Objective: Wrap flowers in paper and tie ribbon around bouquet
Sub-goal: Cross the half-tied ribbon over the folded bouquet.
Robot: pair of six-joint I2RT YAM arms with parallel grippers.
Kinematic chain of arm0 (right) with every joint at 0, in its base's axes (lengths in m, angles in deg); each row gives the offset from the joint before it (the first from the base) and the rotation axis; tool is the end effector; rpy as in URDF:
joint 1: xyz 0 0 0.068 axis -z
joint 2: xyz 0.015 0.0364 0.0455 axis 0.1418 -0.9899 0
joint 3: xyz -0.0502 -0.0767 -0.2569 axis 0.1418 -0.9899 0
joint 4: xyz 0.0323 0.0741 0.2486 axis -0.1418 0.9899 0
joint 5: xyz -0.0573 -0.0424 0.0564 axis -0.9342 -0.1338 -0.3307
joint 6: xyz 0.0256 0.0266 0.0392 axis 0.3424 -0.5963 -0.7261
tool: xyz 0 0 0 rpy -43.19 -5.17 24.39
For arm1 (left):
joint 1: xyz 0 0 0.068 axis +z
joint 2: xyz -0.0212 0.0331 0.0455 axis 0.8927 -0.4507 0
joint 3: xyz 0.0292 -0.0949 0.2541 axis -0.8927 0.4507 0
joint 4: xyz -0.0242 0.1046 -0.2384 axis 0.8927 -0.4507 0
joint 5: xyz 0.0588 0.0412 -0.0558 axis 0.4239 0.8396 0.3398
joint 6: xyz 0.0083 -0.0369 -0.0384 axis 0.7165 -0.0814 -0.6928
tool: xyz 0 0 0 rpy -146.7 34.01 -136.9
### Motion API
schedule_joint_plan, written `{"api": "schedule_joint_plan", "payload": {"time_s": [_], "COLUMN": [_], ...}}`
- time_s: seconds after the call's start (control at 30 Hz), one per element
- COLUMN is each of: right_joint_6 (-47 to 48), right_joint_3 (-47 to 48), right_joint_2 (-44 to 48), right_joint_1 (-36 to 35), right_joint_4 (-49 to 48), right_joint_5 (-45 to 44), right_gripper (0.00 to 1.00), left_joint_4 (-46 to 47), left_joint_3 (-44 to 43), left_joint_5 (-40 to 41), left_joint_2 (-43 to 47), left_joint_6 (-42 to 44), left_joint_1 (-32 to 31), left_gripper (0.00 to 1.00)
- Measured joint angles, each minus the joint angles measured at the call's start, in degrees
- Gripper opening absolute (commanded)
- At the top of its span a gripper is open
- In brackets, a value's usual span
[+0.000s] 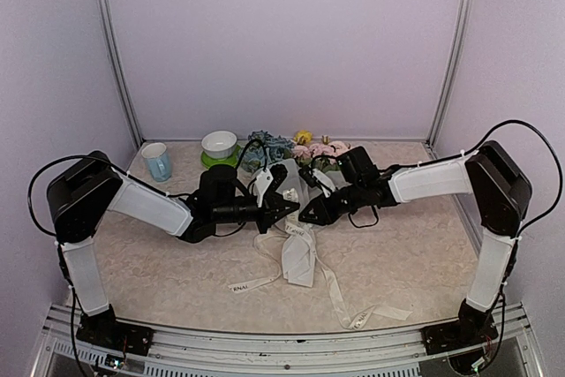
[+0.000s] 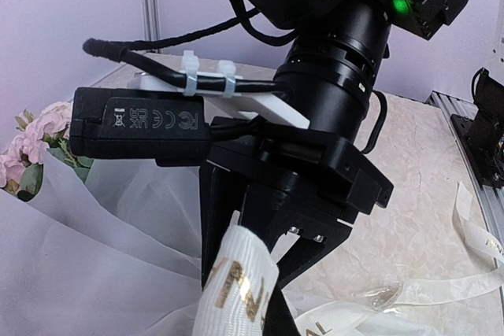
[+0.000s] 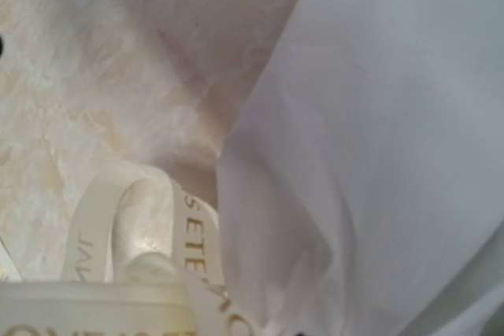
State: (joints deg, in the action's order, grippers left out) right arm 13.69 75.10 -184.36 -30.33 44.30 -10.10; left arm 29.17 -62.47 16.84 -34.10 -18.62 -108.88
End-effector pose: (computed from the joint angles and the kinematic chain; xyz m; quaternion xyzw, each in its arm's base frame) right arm 0.2989 0.2601 0.1698 -0.3334 0.8320 0.3635 0.2540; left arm 0.2631 -0.2917 0.1704 0.4466 0.6315 -0.3785 0.5084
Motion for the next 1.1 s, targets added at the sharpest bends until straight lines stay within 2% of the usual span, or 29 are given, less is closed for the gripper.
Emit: {"api": "schedule_joint_plan", "payload": {"time_s": [0.13,0.47,0.73,0.87,1.0,1.07,1.1], "right_joint_6": [0.7,-0.2,-4.8,-7.1,-8.8,-9.4,-9.7], "right_joint_3": [0.0,0.1,-4.9,-7.9,-10.2,-10.6,-10.7], "right_joint_2": [0.5,2.3,10.6,11.4,11.4,11.4,11.2], "right_joint_1": [0.0,0.0,0.0,0.0,0.0,0.0,0.0], "right_joint_4": [0.9,3.1,-1.4,-3.8,-5.2,-5.9,-6.2], "right_joint_5": [-0.8,-4.8,-6.3,-6.1,-5.9,-5.8,-5.7], "right_gripper": [0.01,0.00,0.00,0.00,0.00,0.00,0.00], "left_joint_4": [0.0,1.1,3.8,4.8,5.1,5.1,5.2], "left_joint_3": [0.0,2.1,3.8,3.8,3.8,3.8,3.8], "left_joint_5": [0.0,0.0,-0.9,-1.2,-1.4,-1.2,-1.0], "left_joint_2": [0.0,0.0,-0.8,-2.4,-4.7,-5.8,-6.2], "left_joint_6": [0.0,-2.5,-6.4,-8.1,-10.6,-12.2,-13.0], "left_joint_1": [0.1,1.8,3.2,3.5,4.0,4.1,4.2], "left_gripper": [0.00,0.00,0.00,0.00,0.17,0.43,0.51]}}
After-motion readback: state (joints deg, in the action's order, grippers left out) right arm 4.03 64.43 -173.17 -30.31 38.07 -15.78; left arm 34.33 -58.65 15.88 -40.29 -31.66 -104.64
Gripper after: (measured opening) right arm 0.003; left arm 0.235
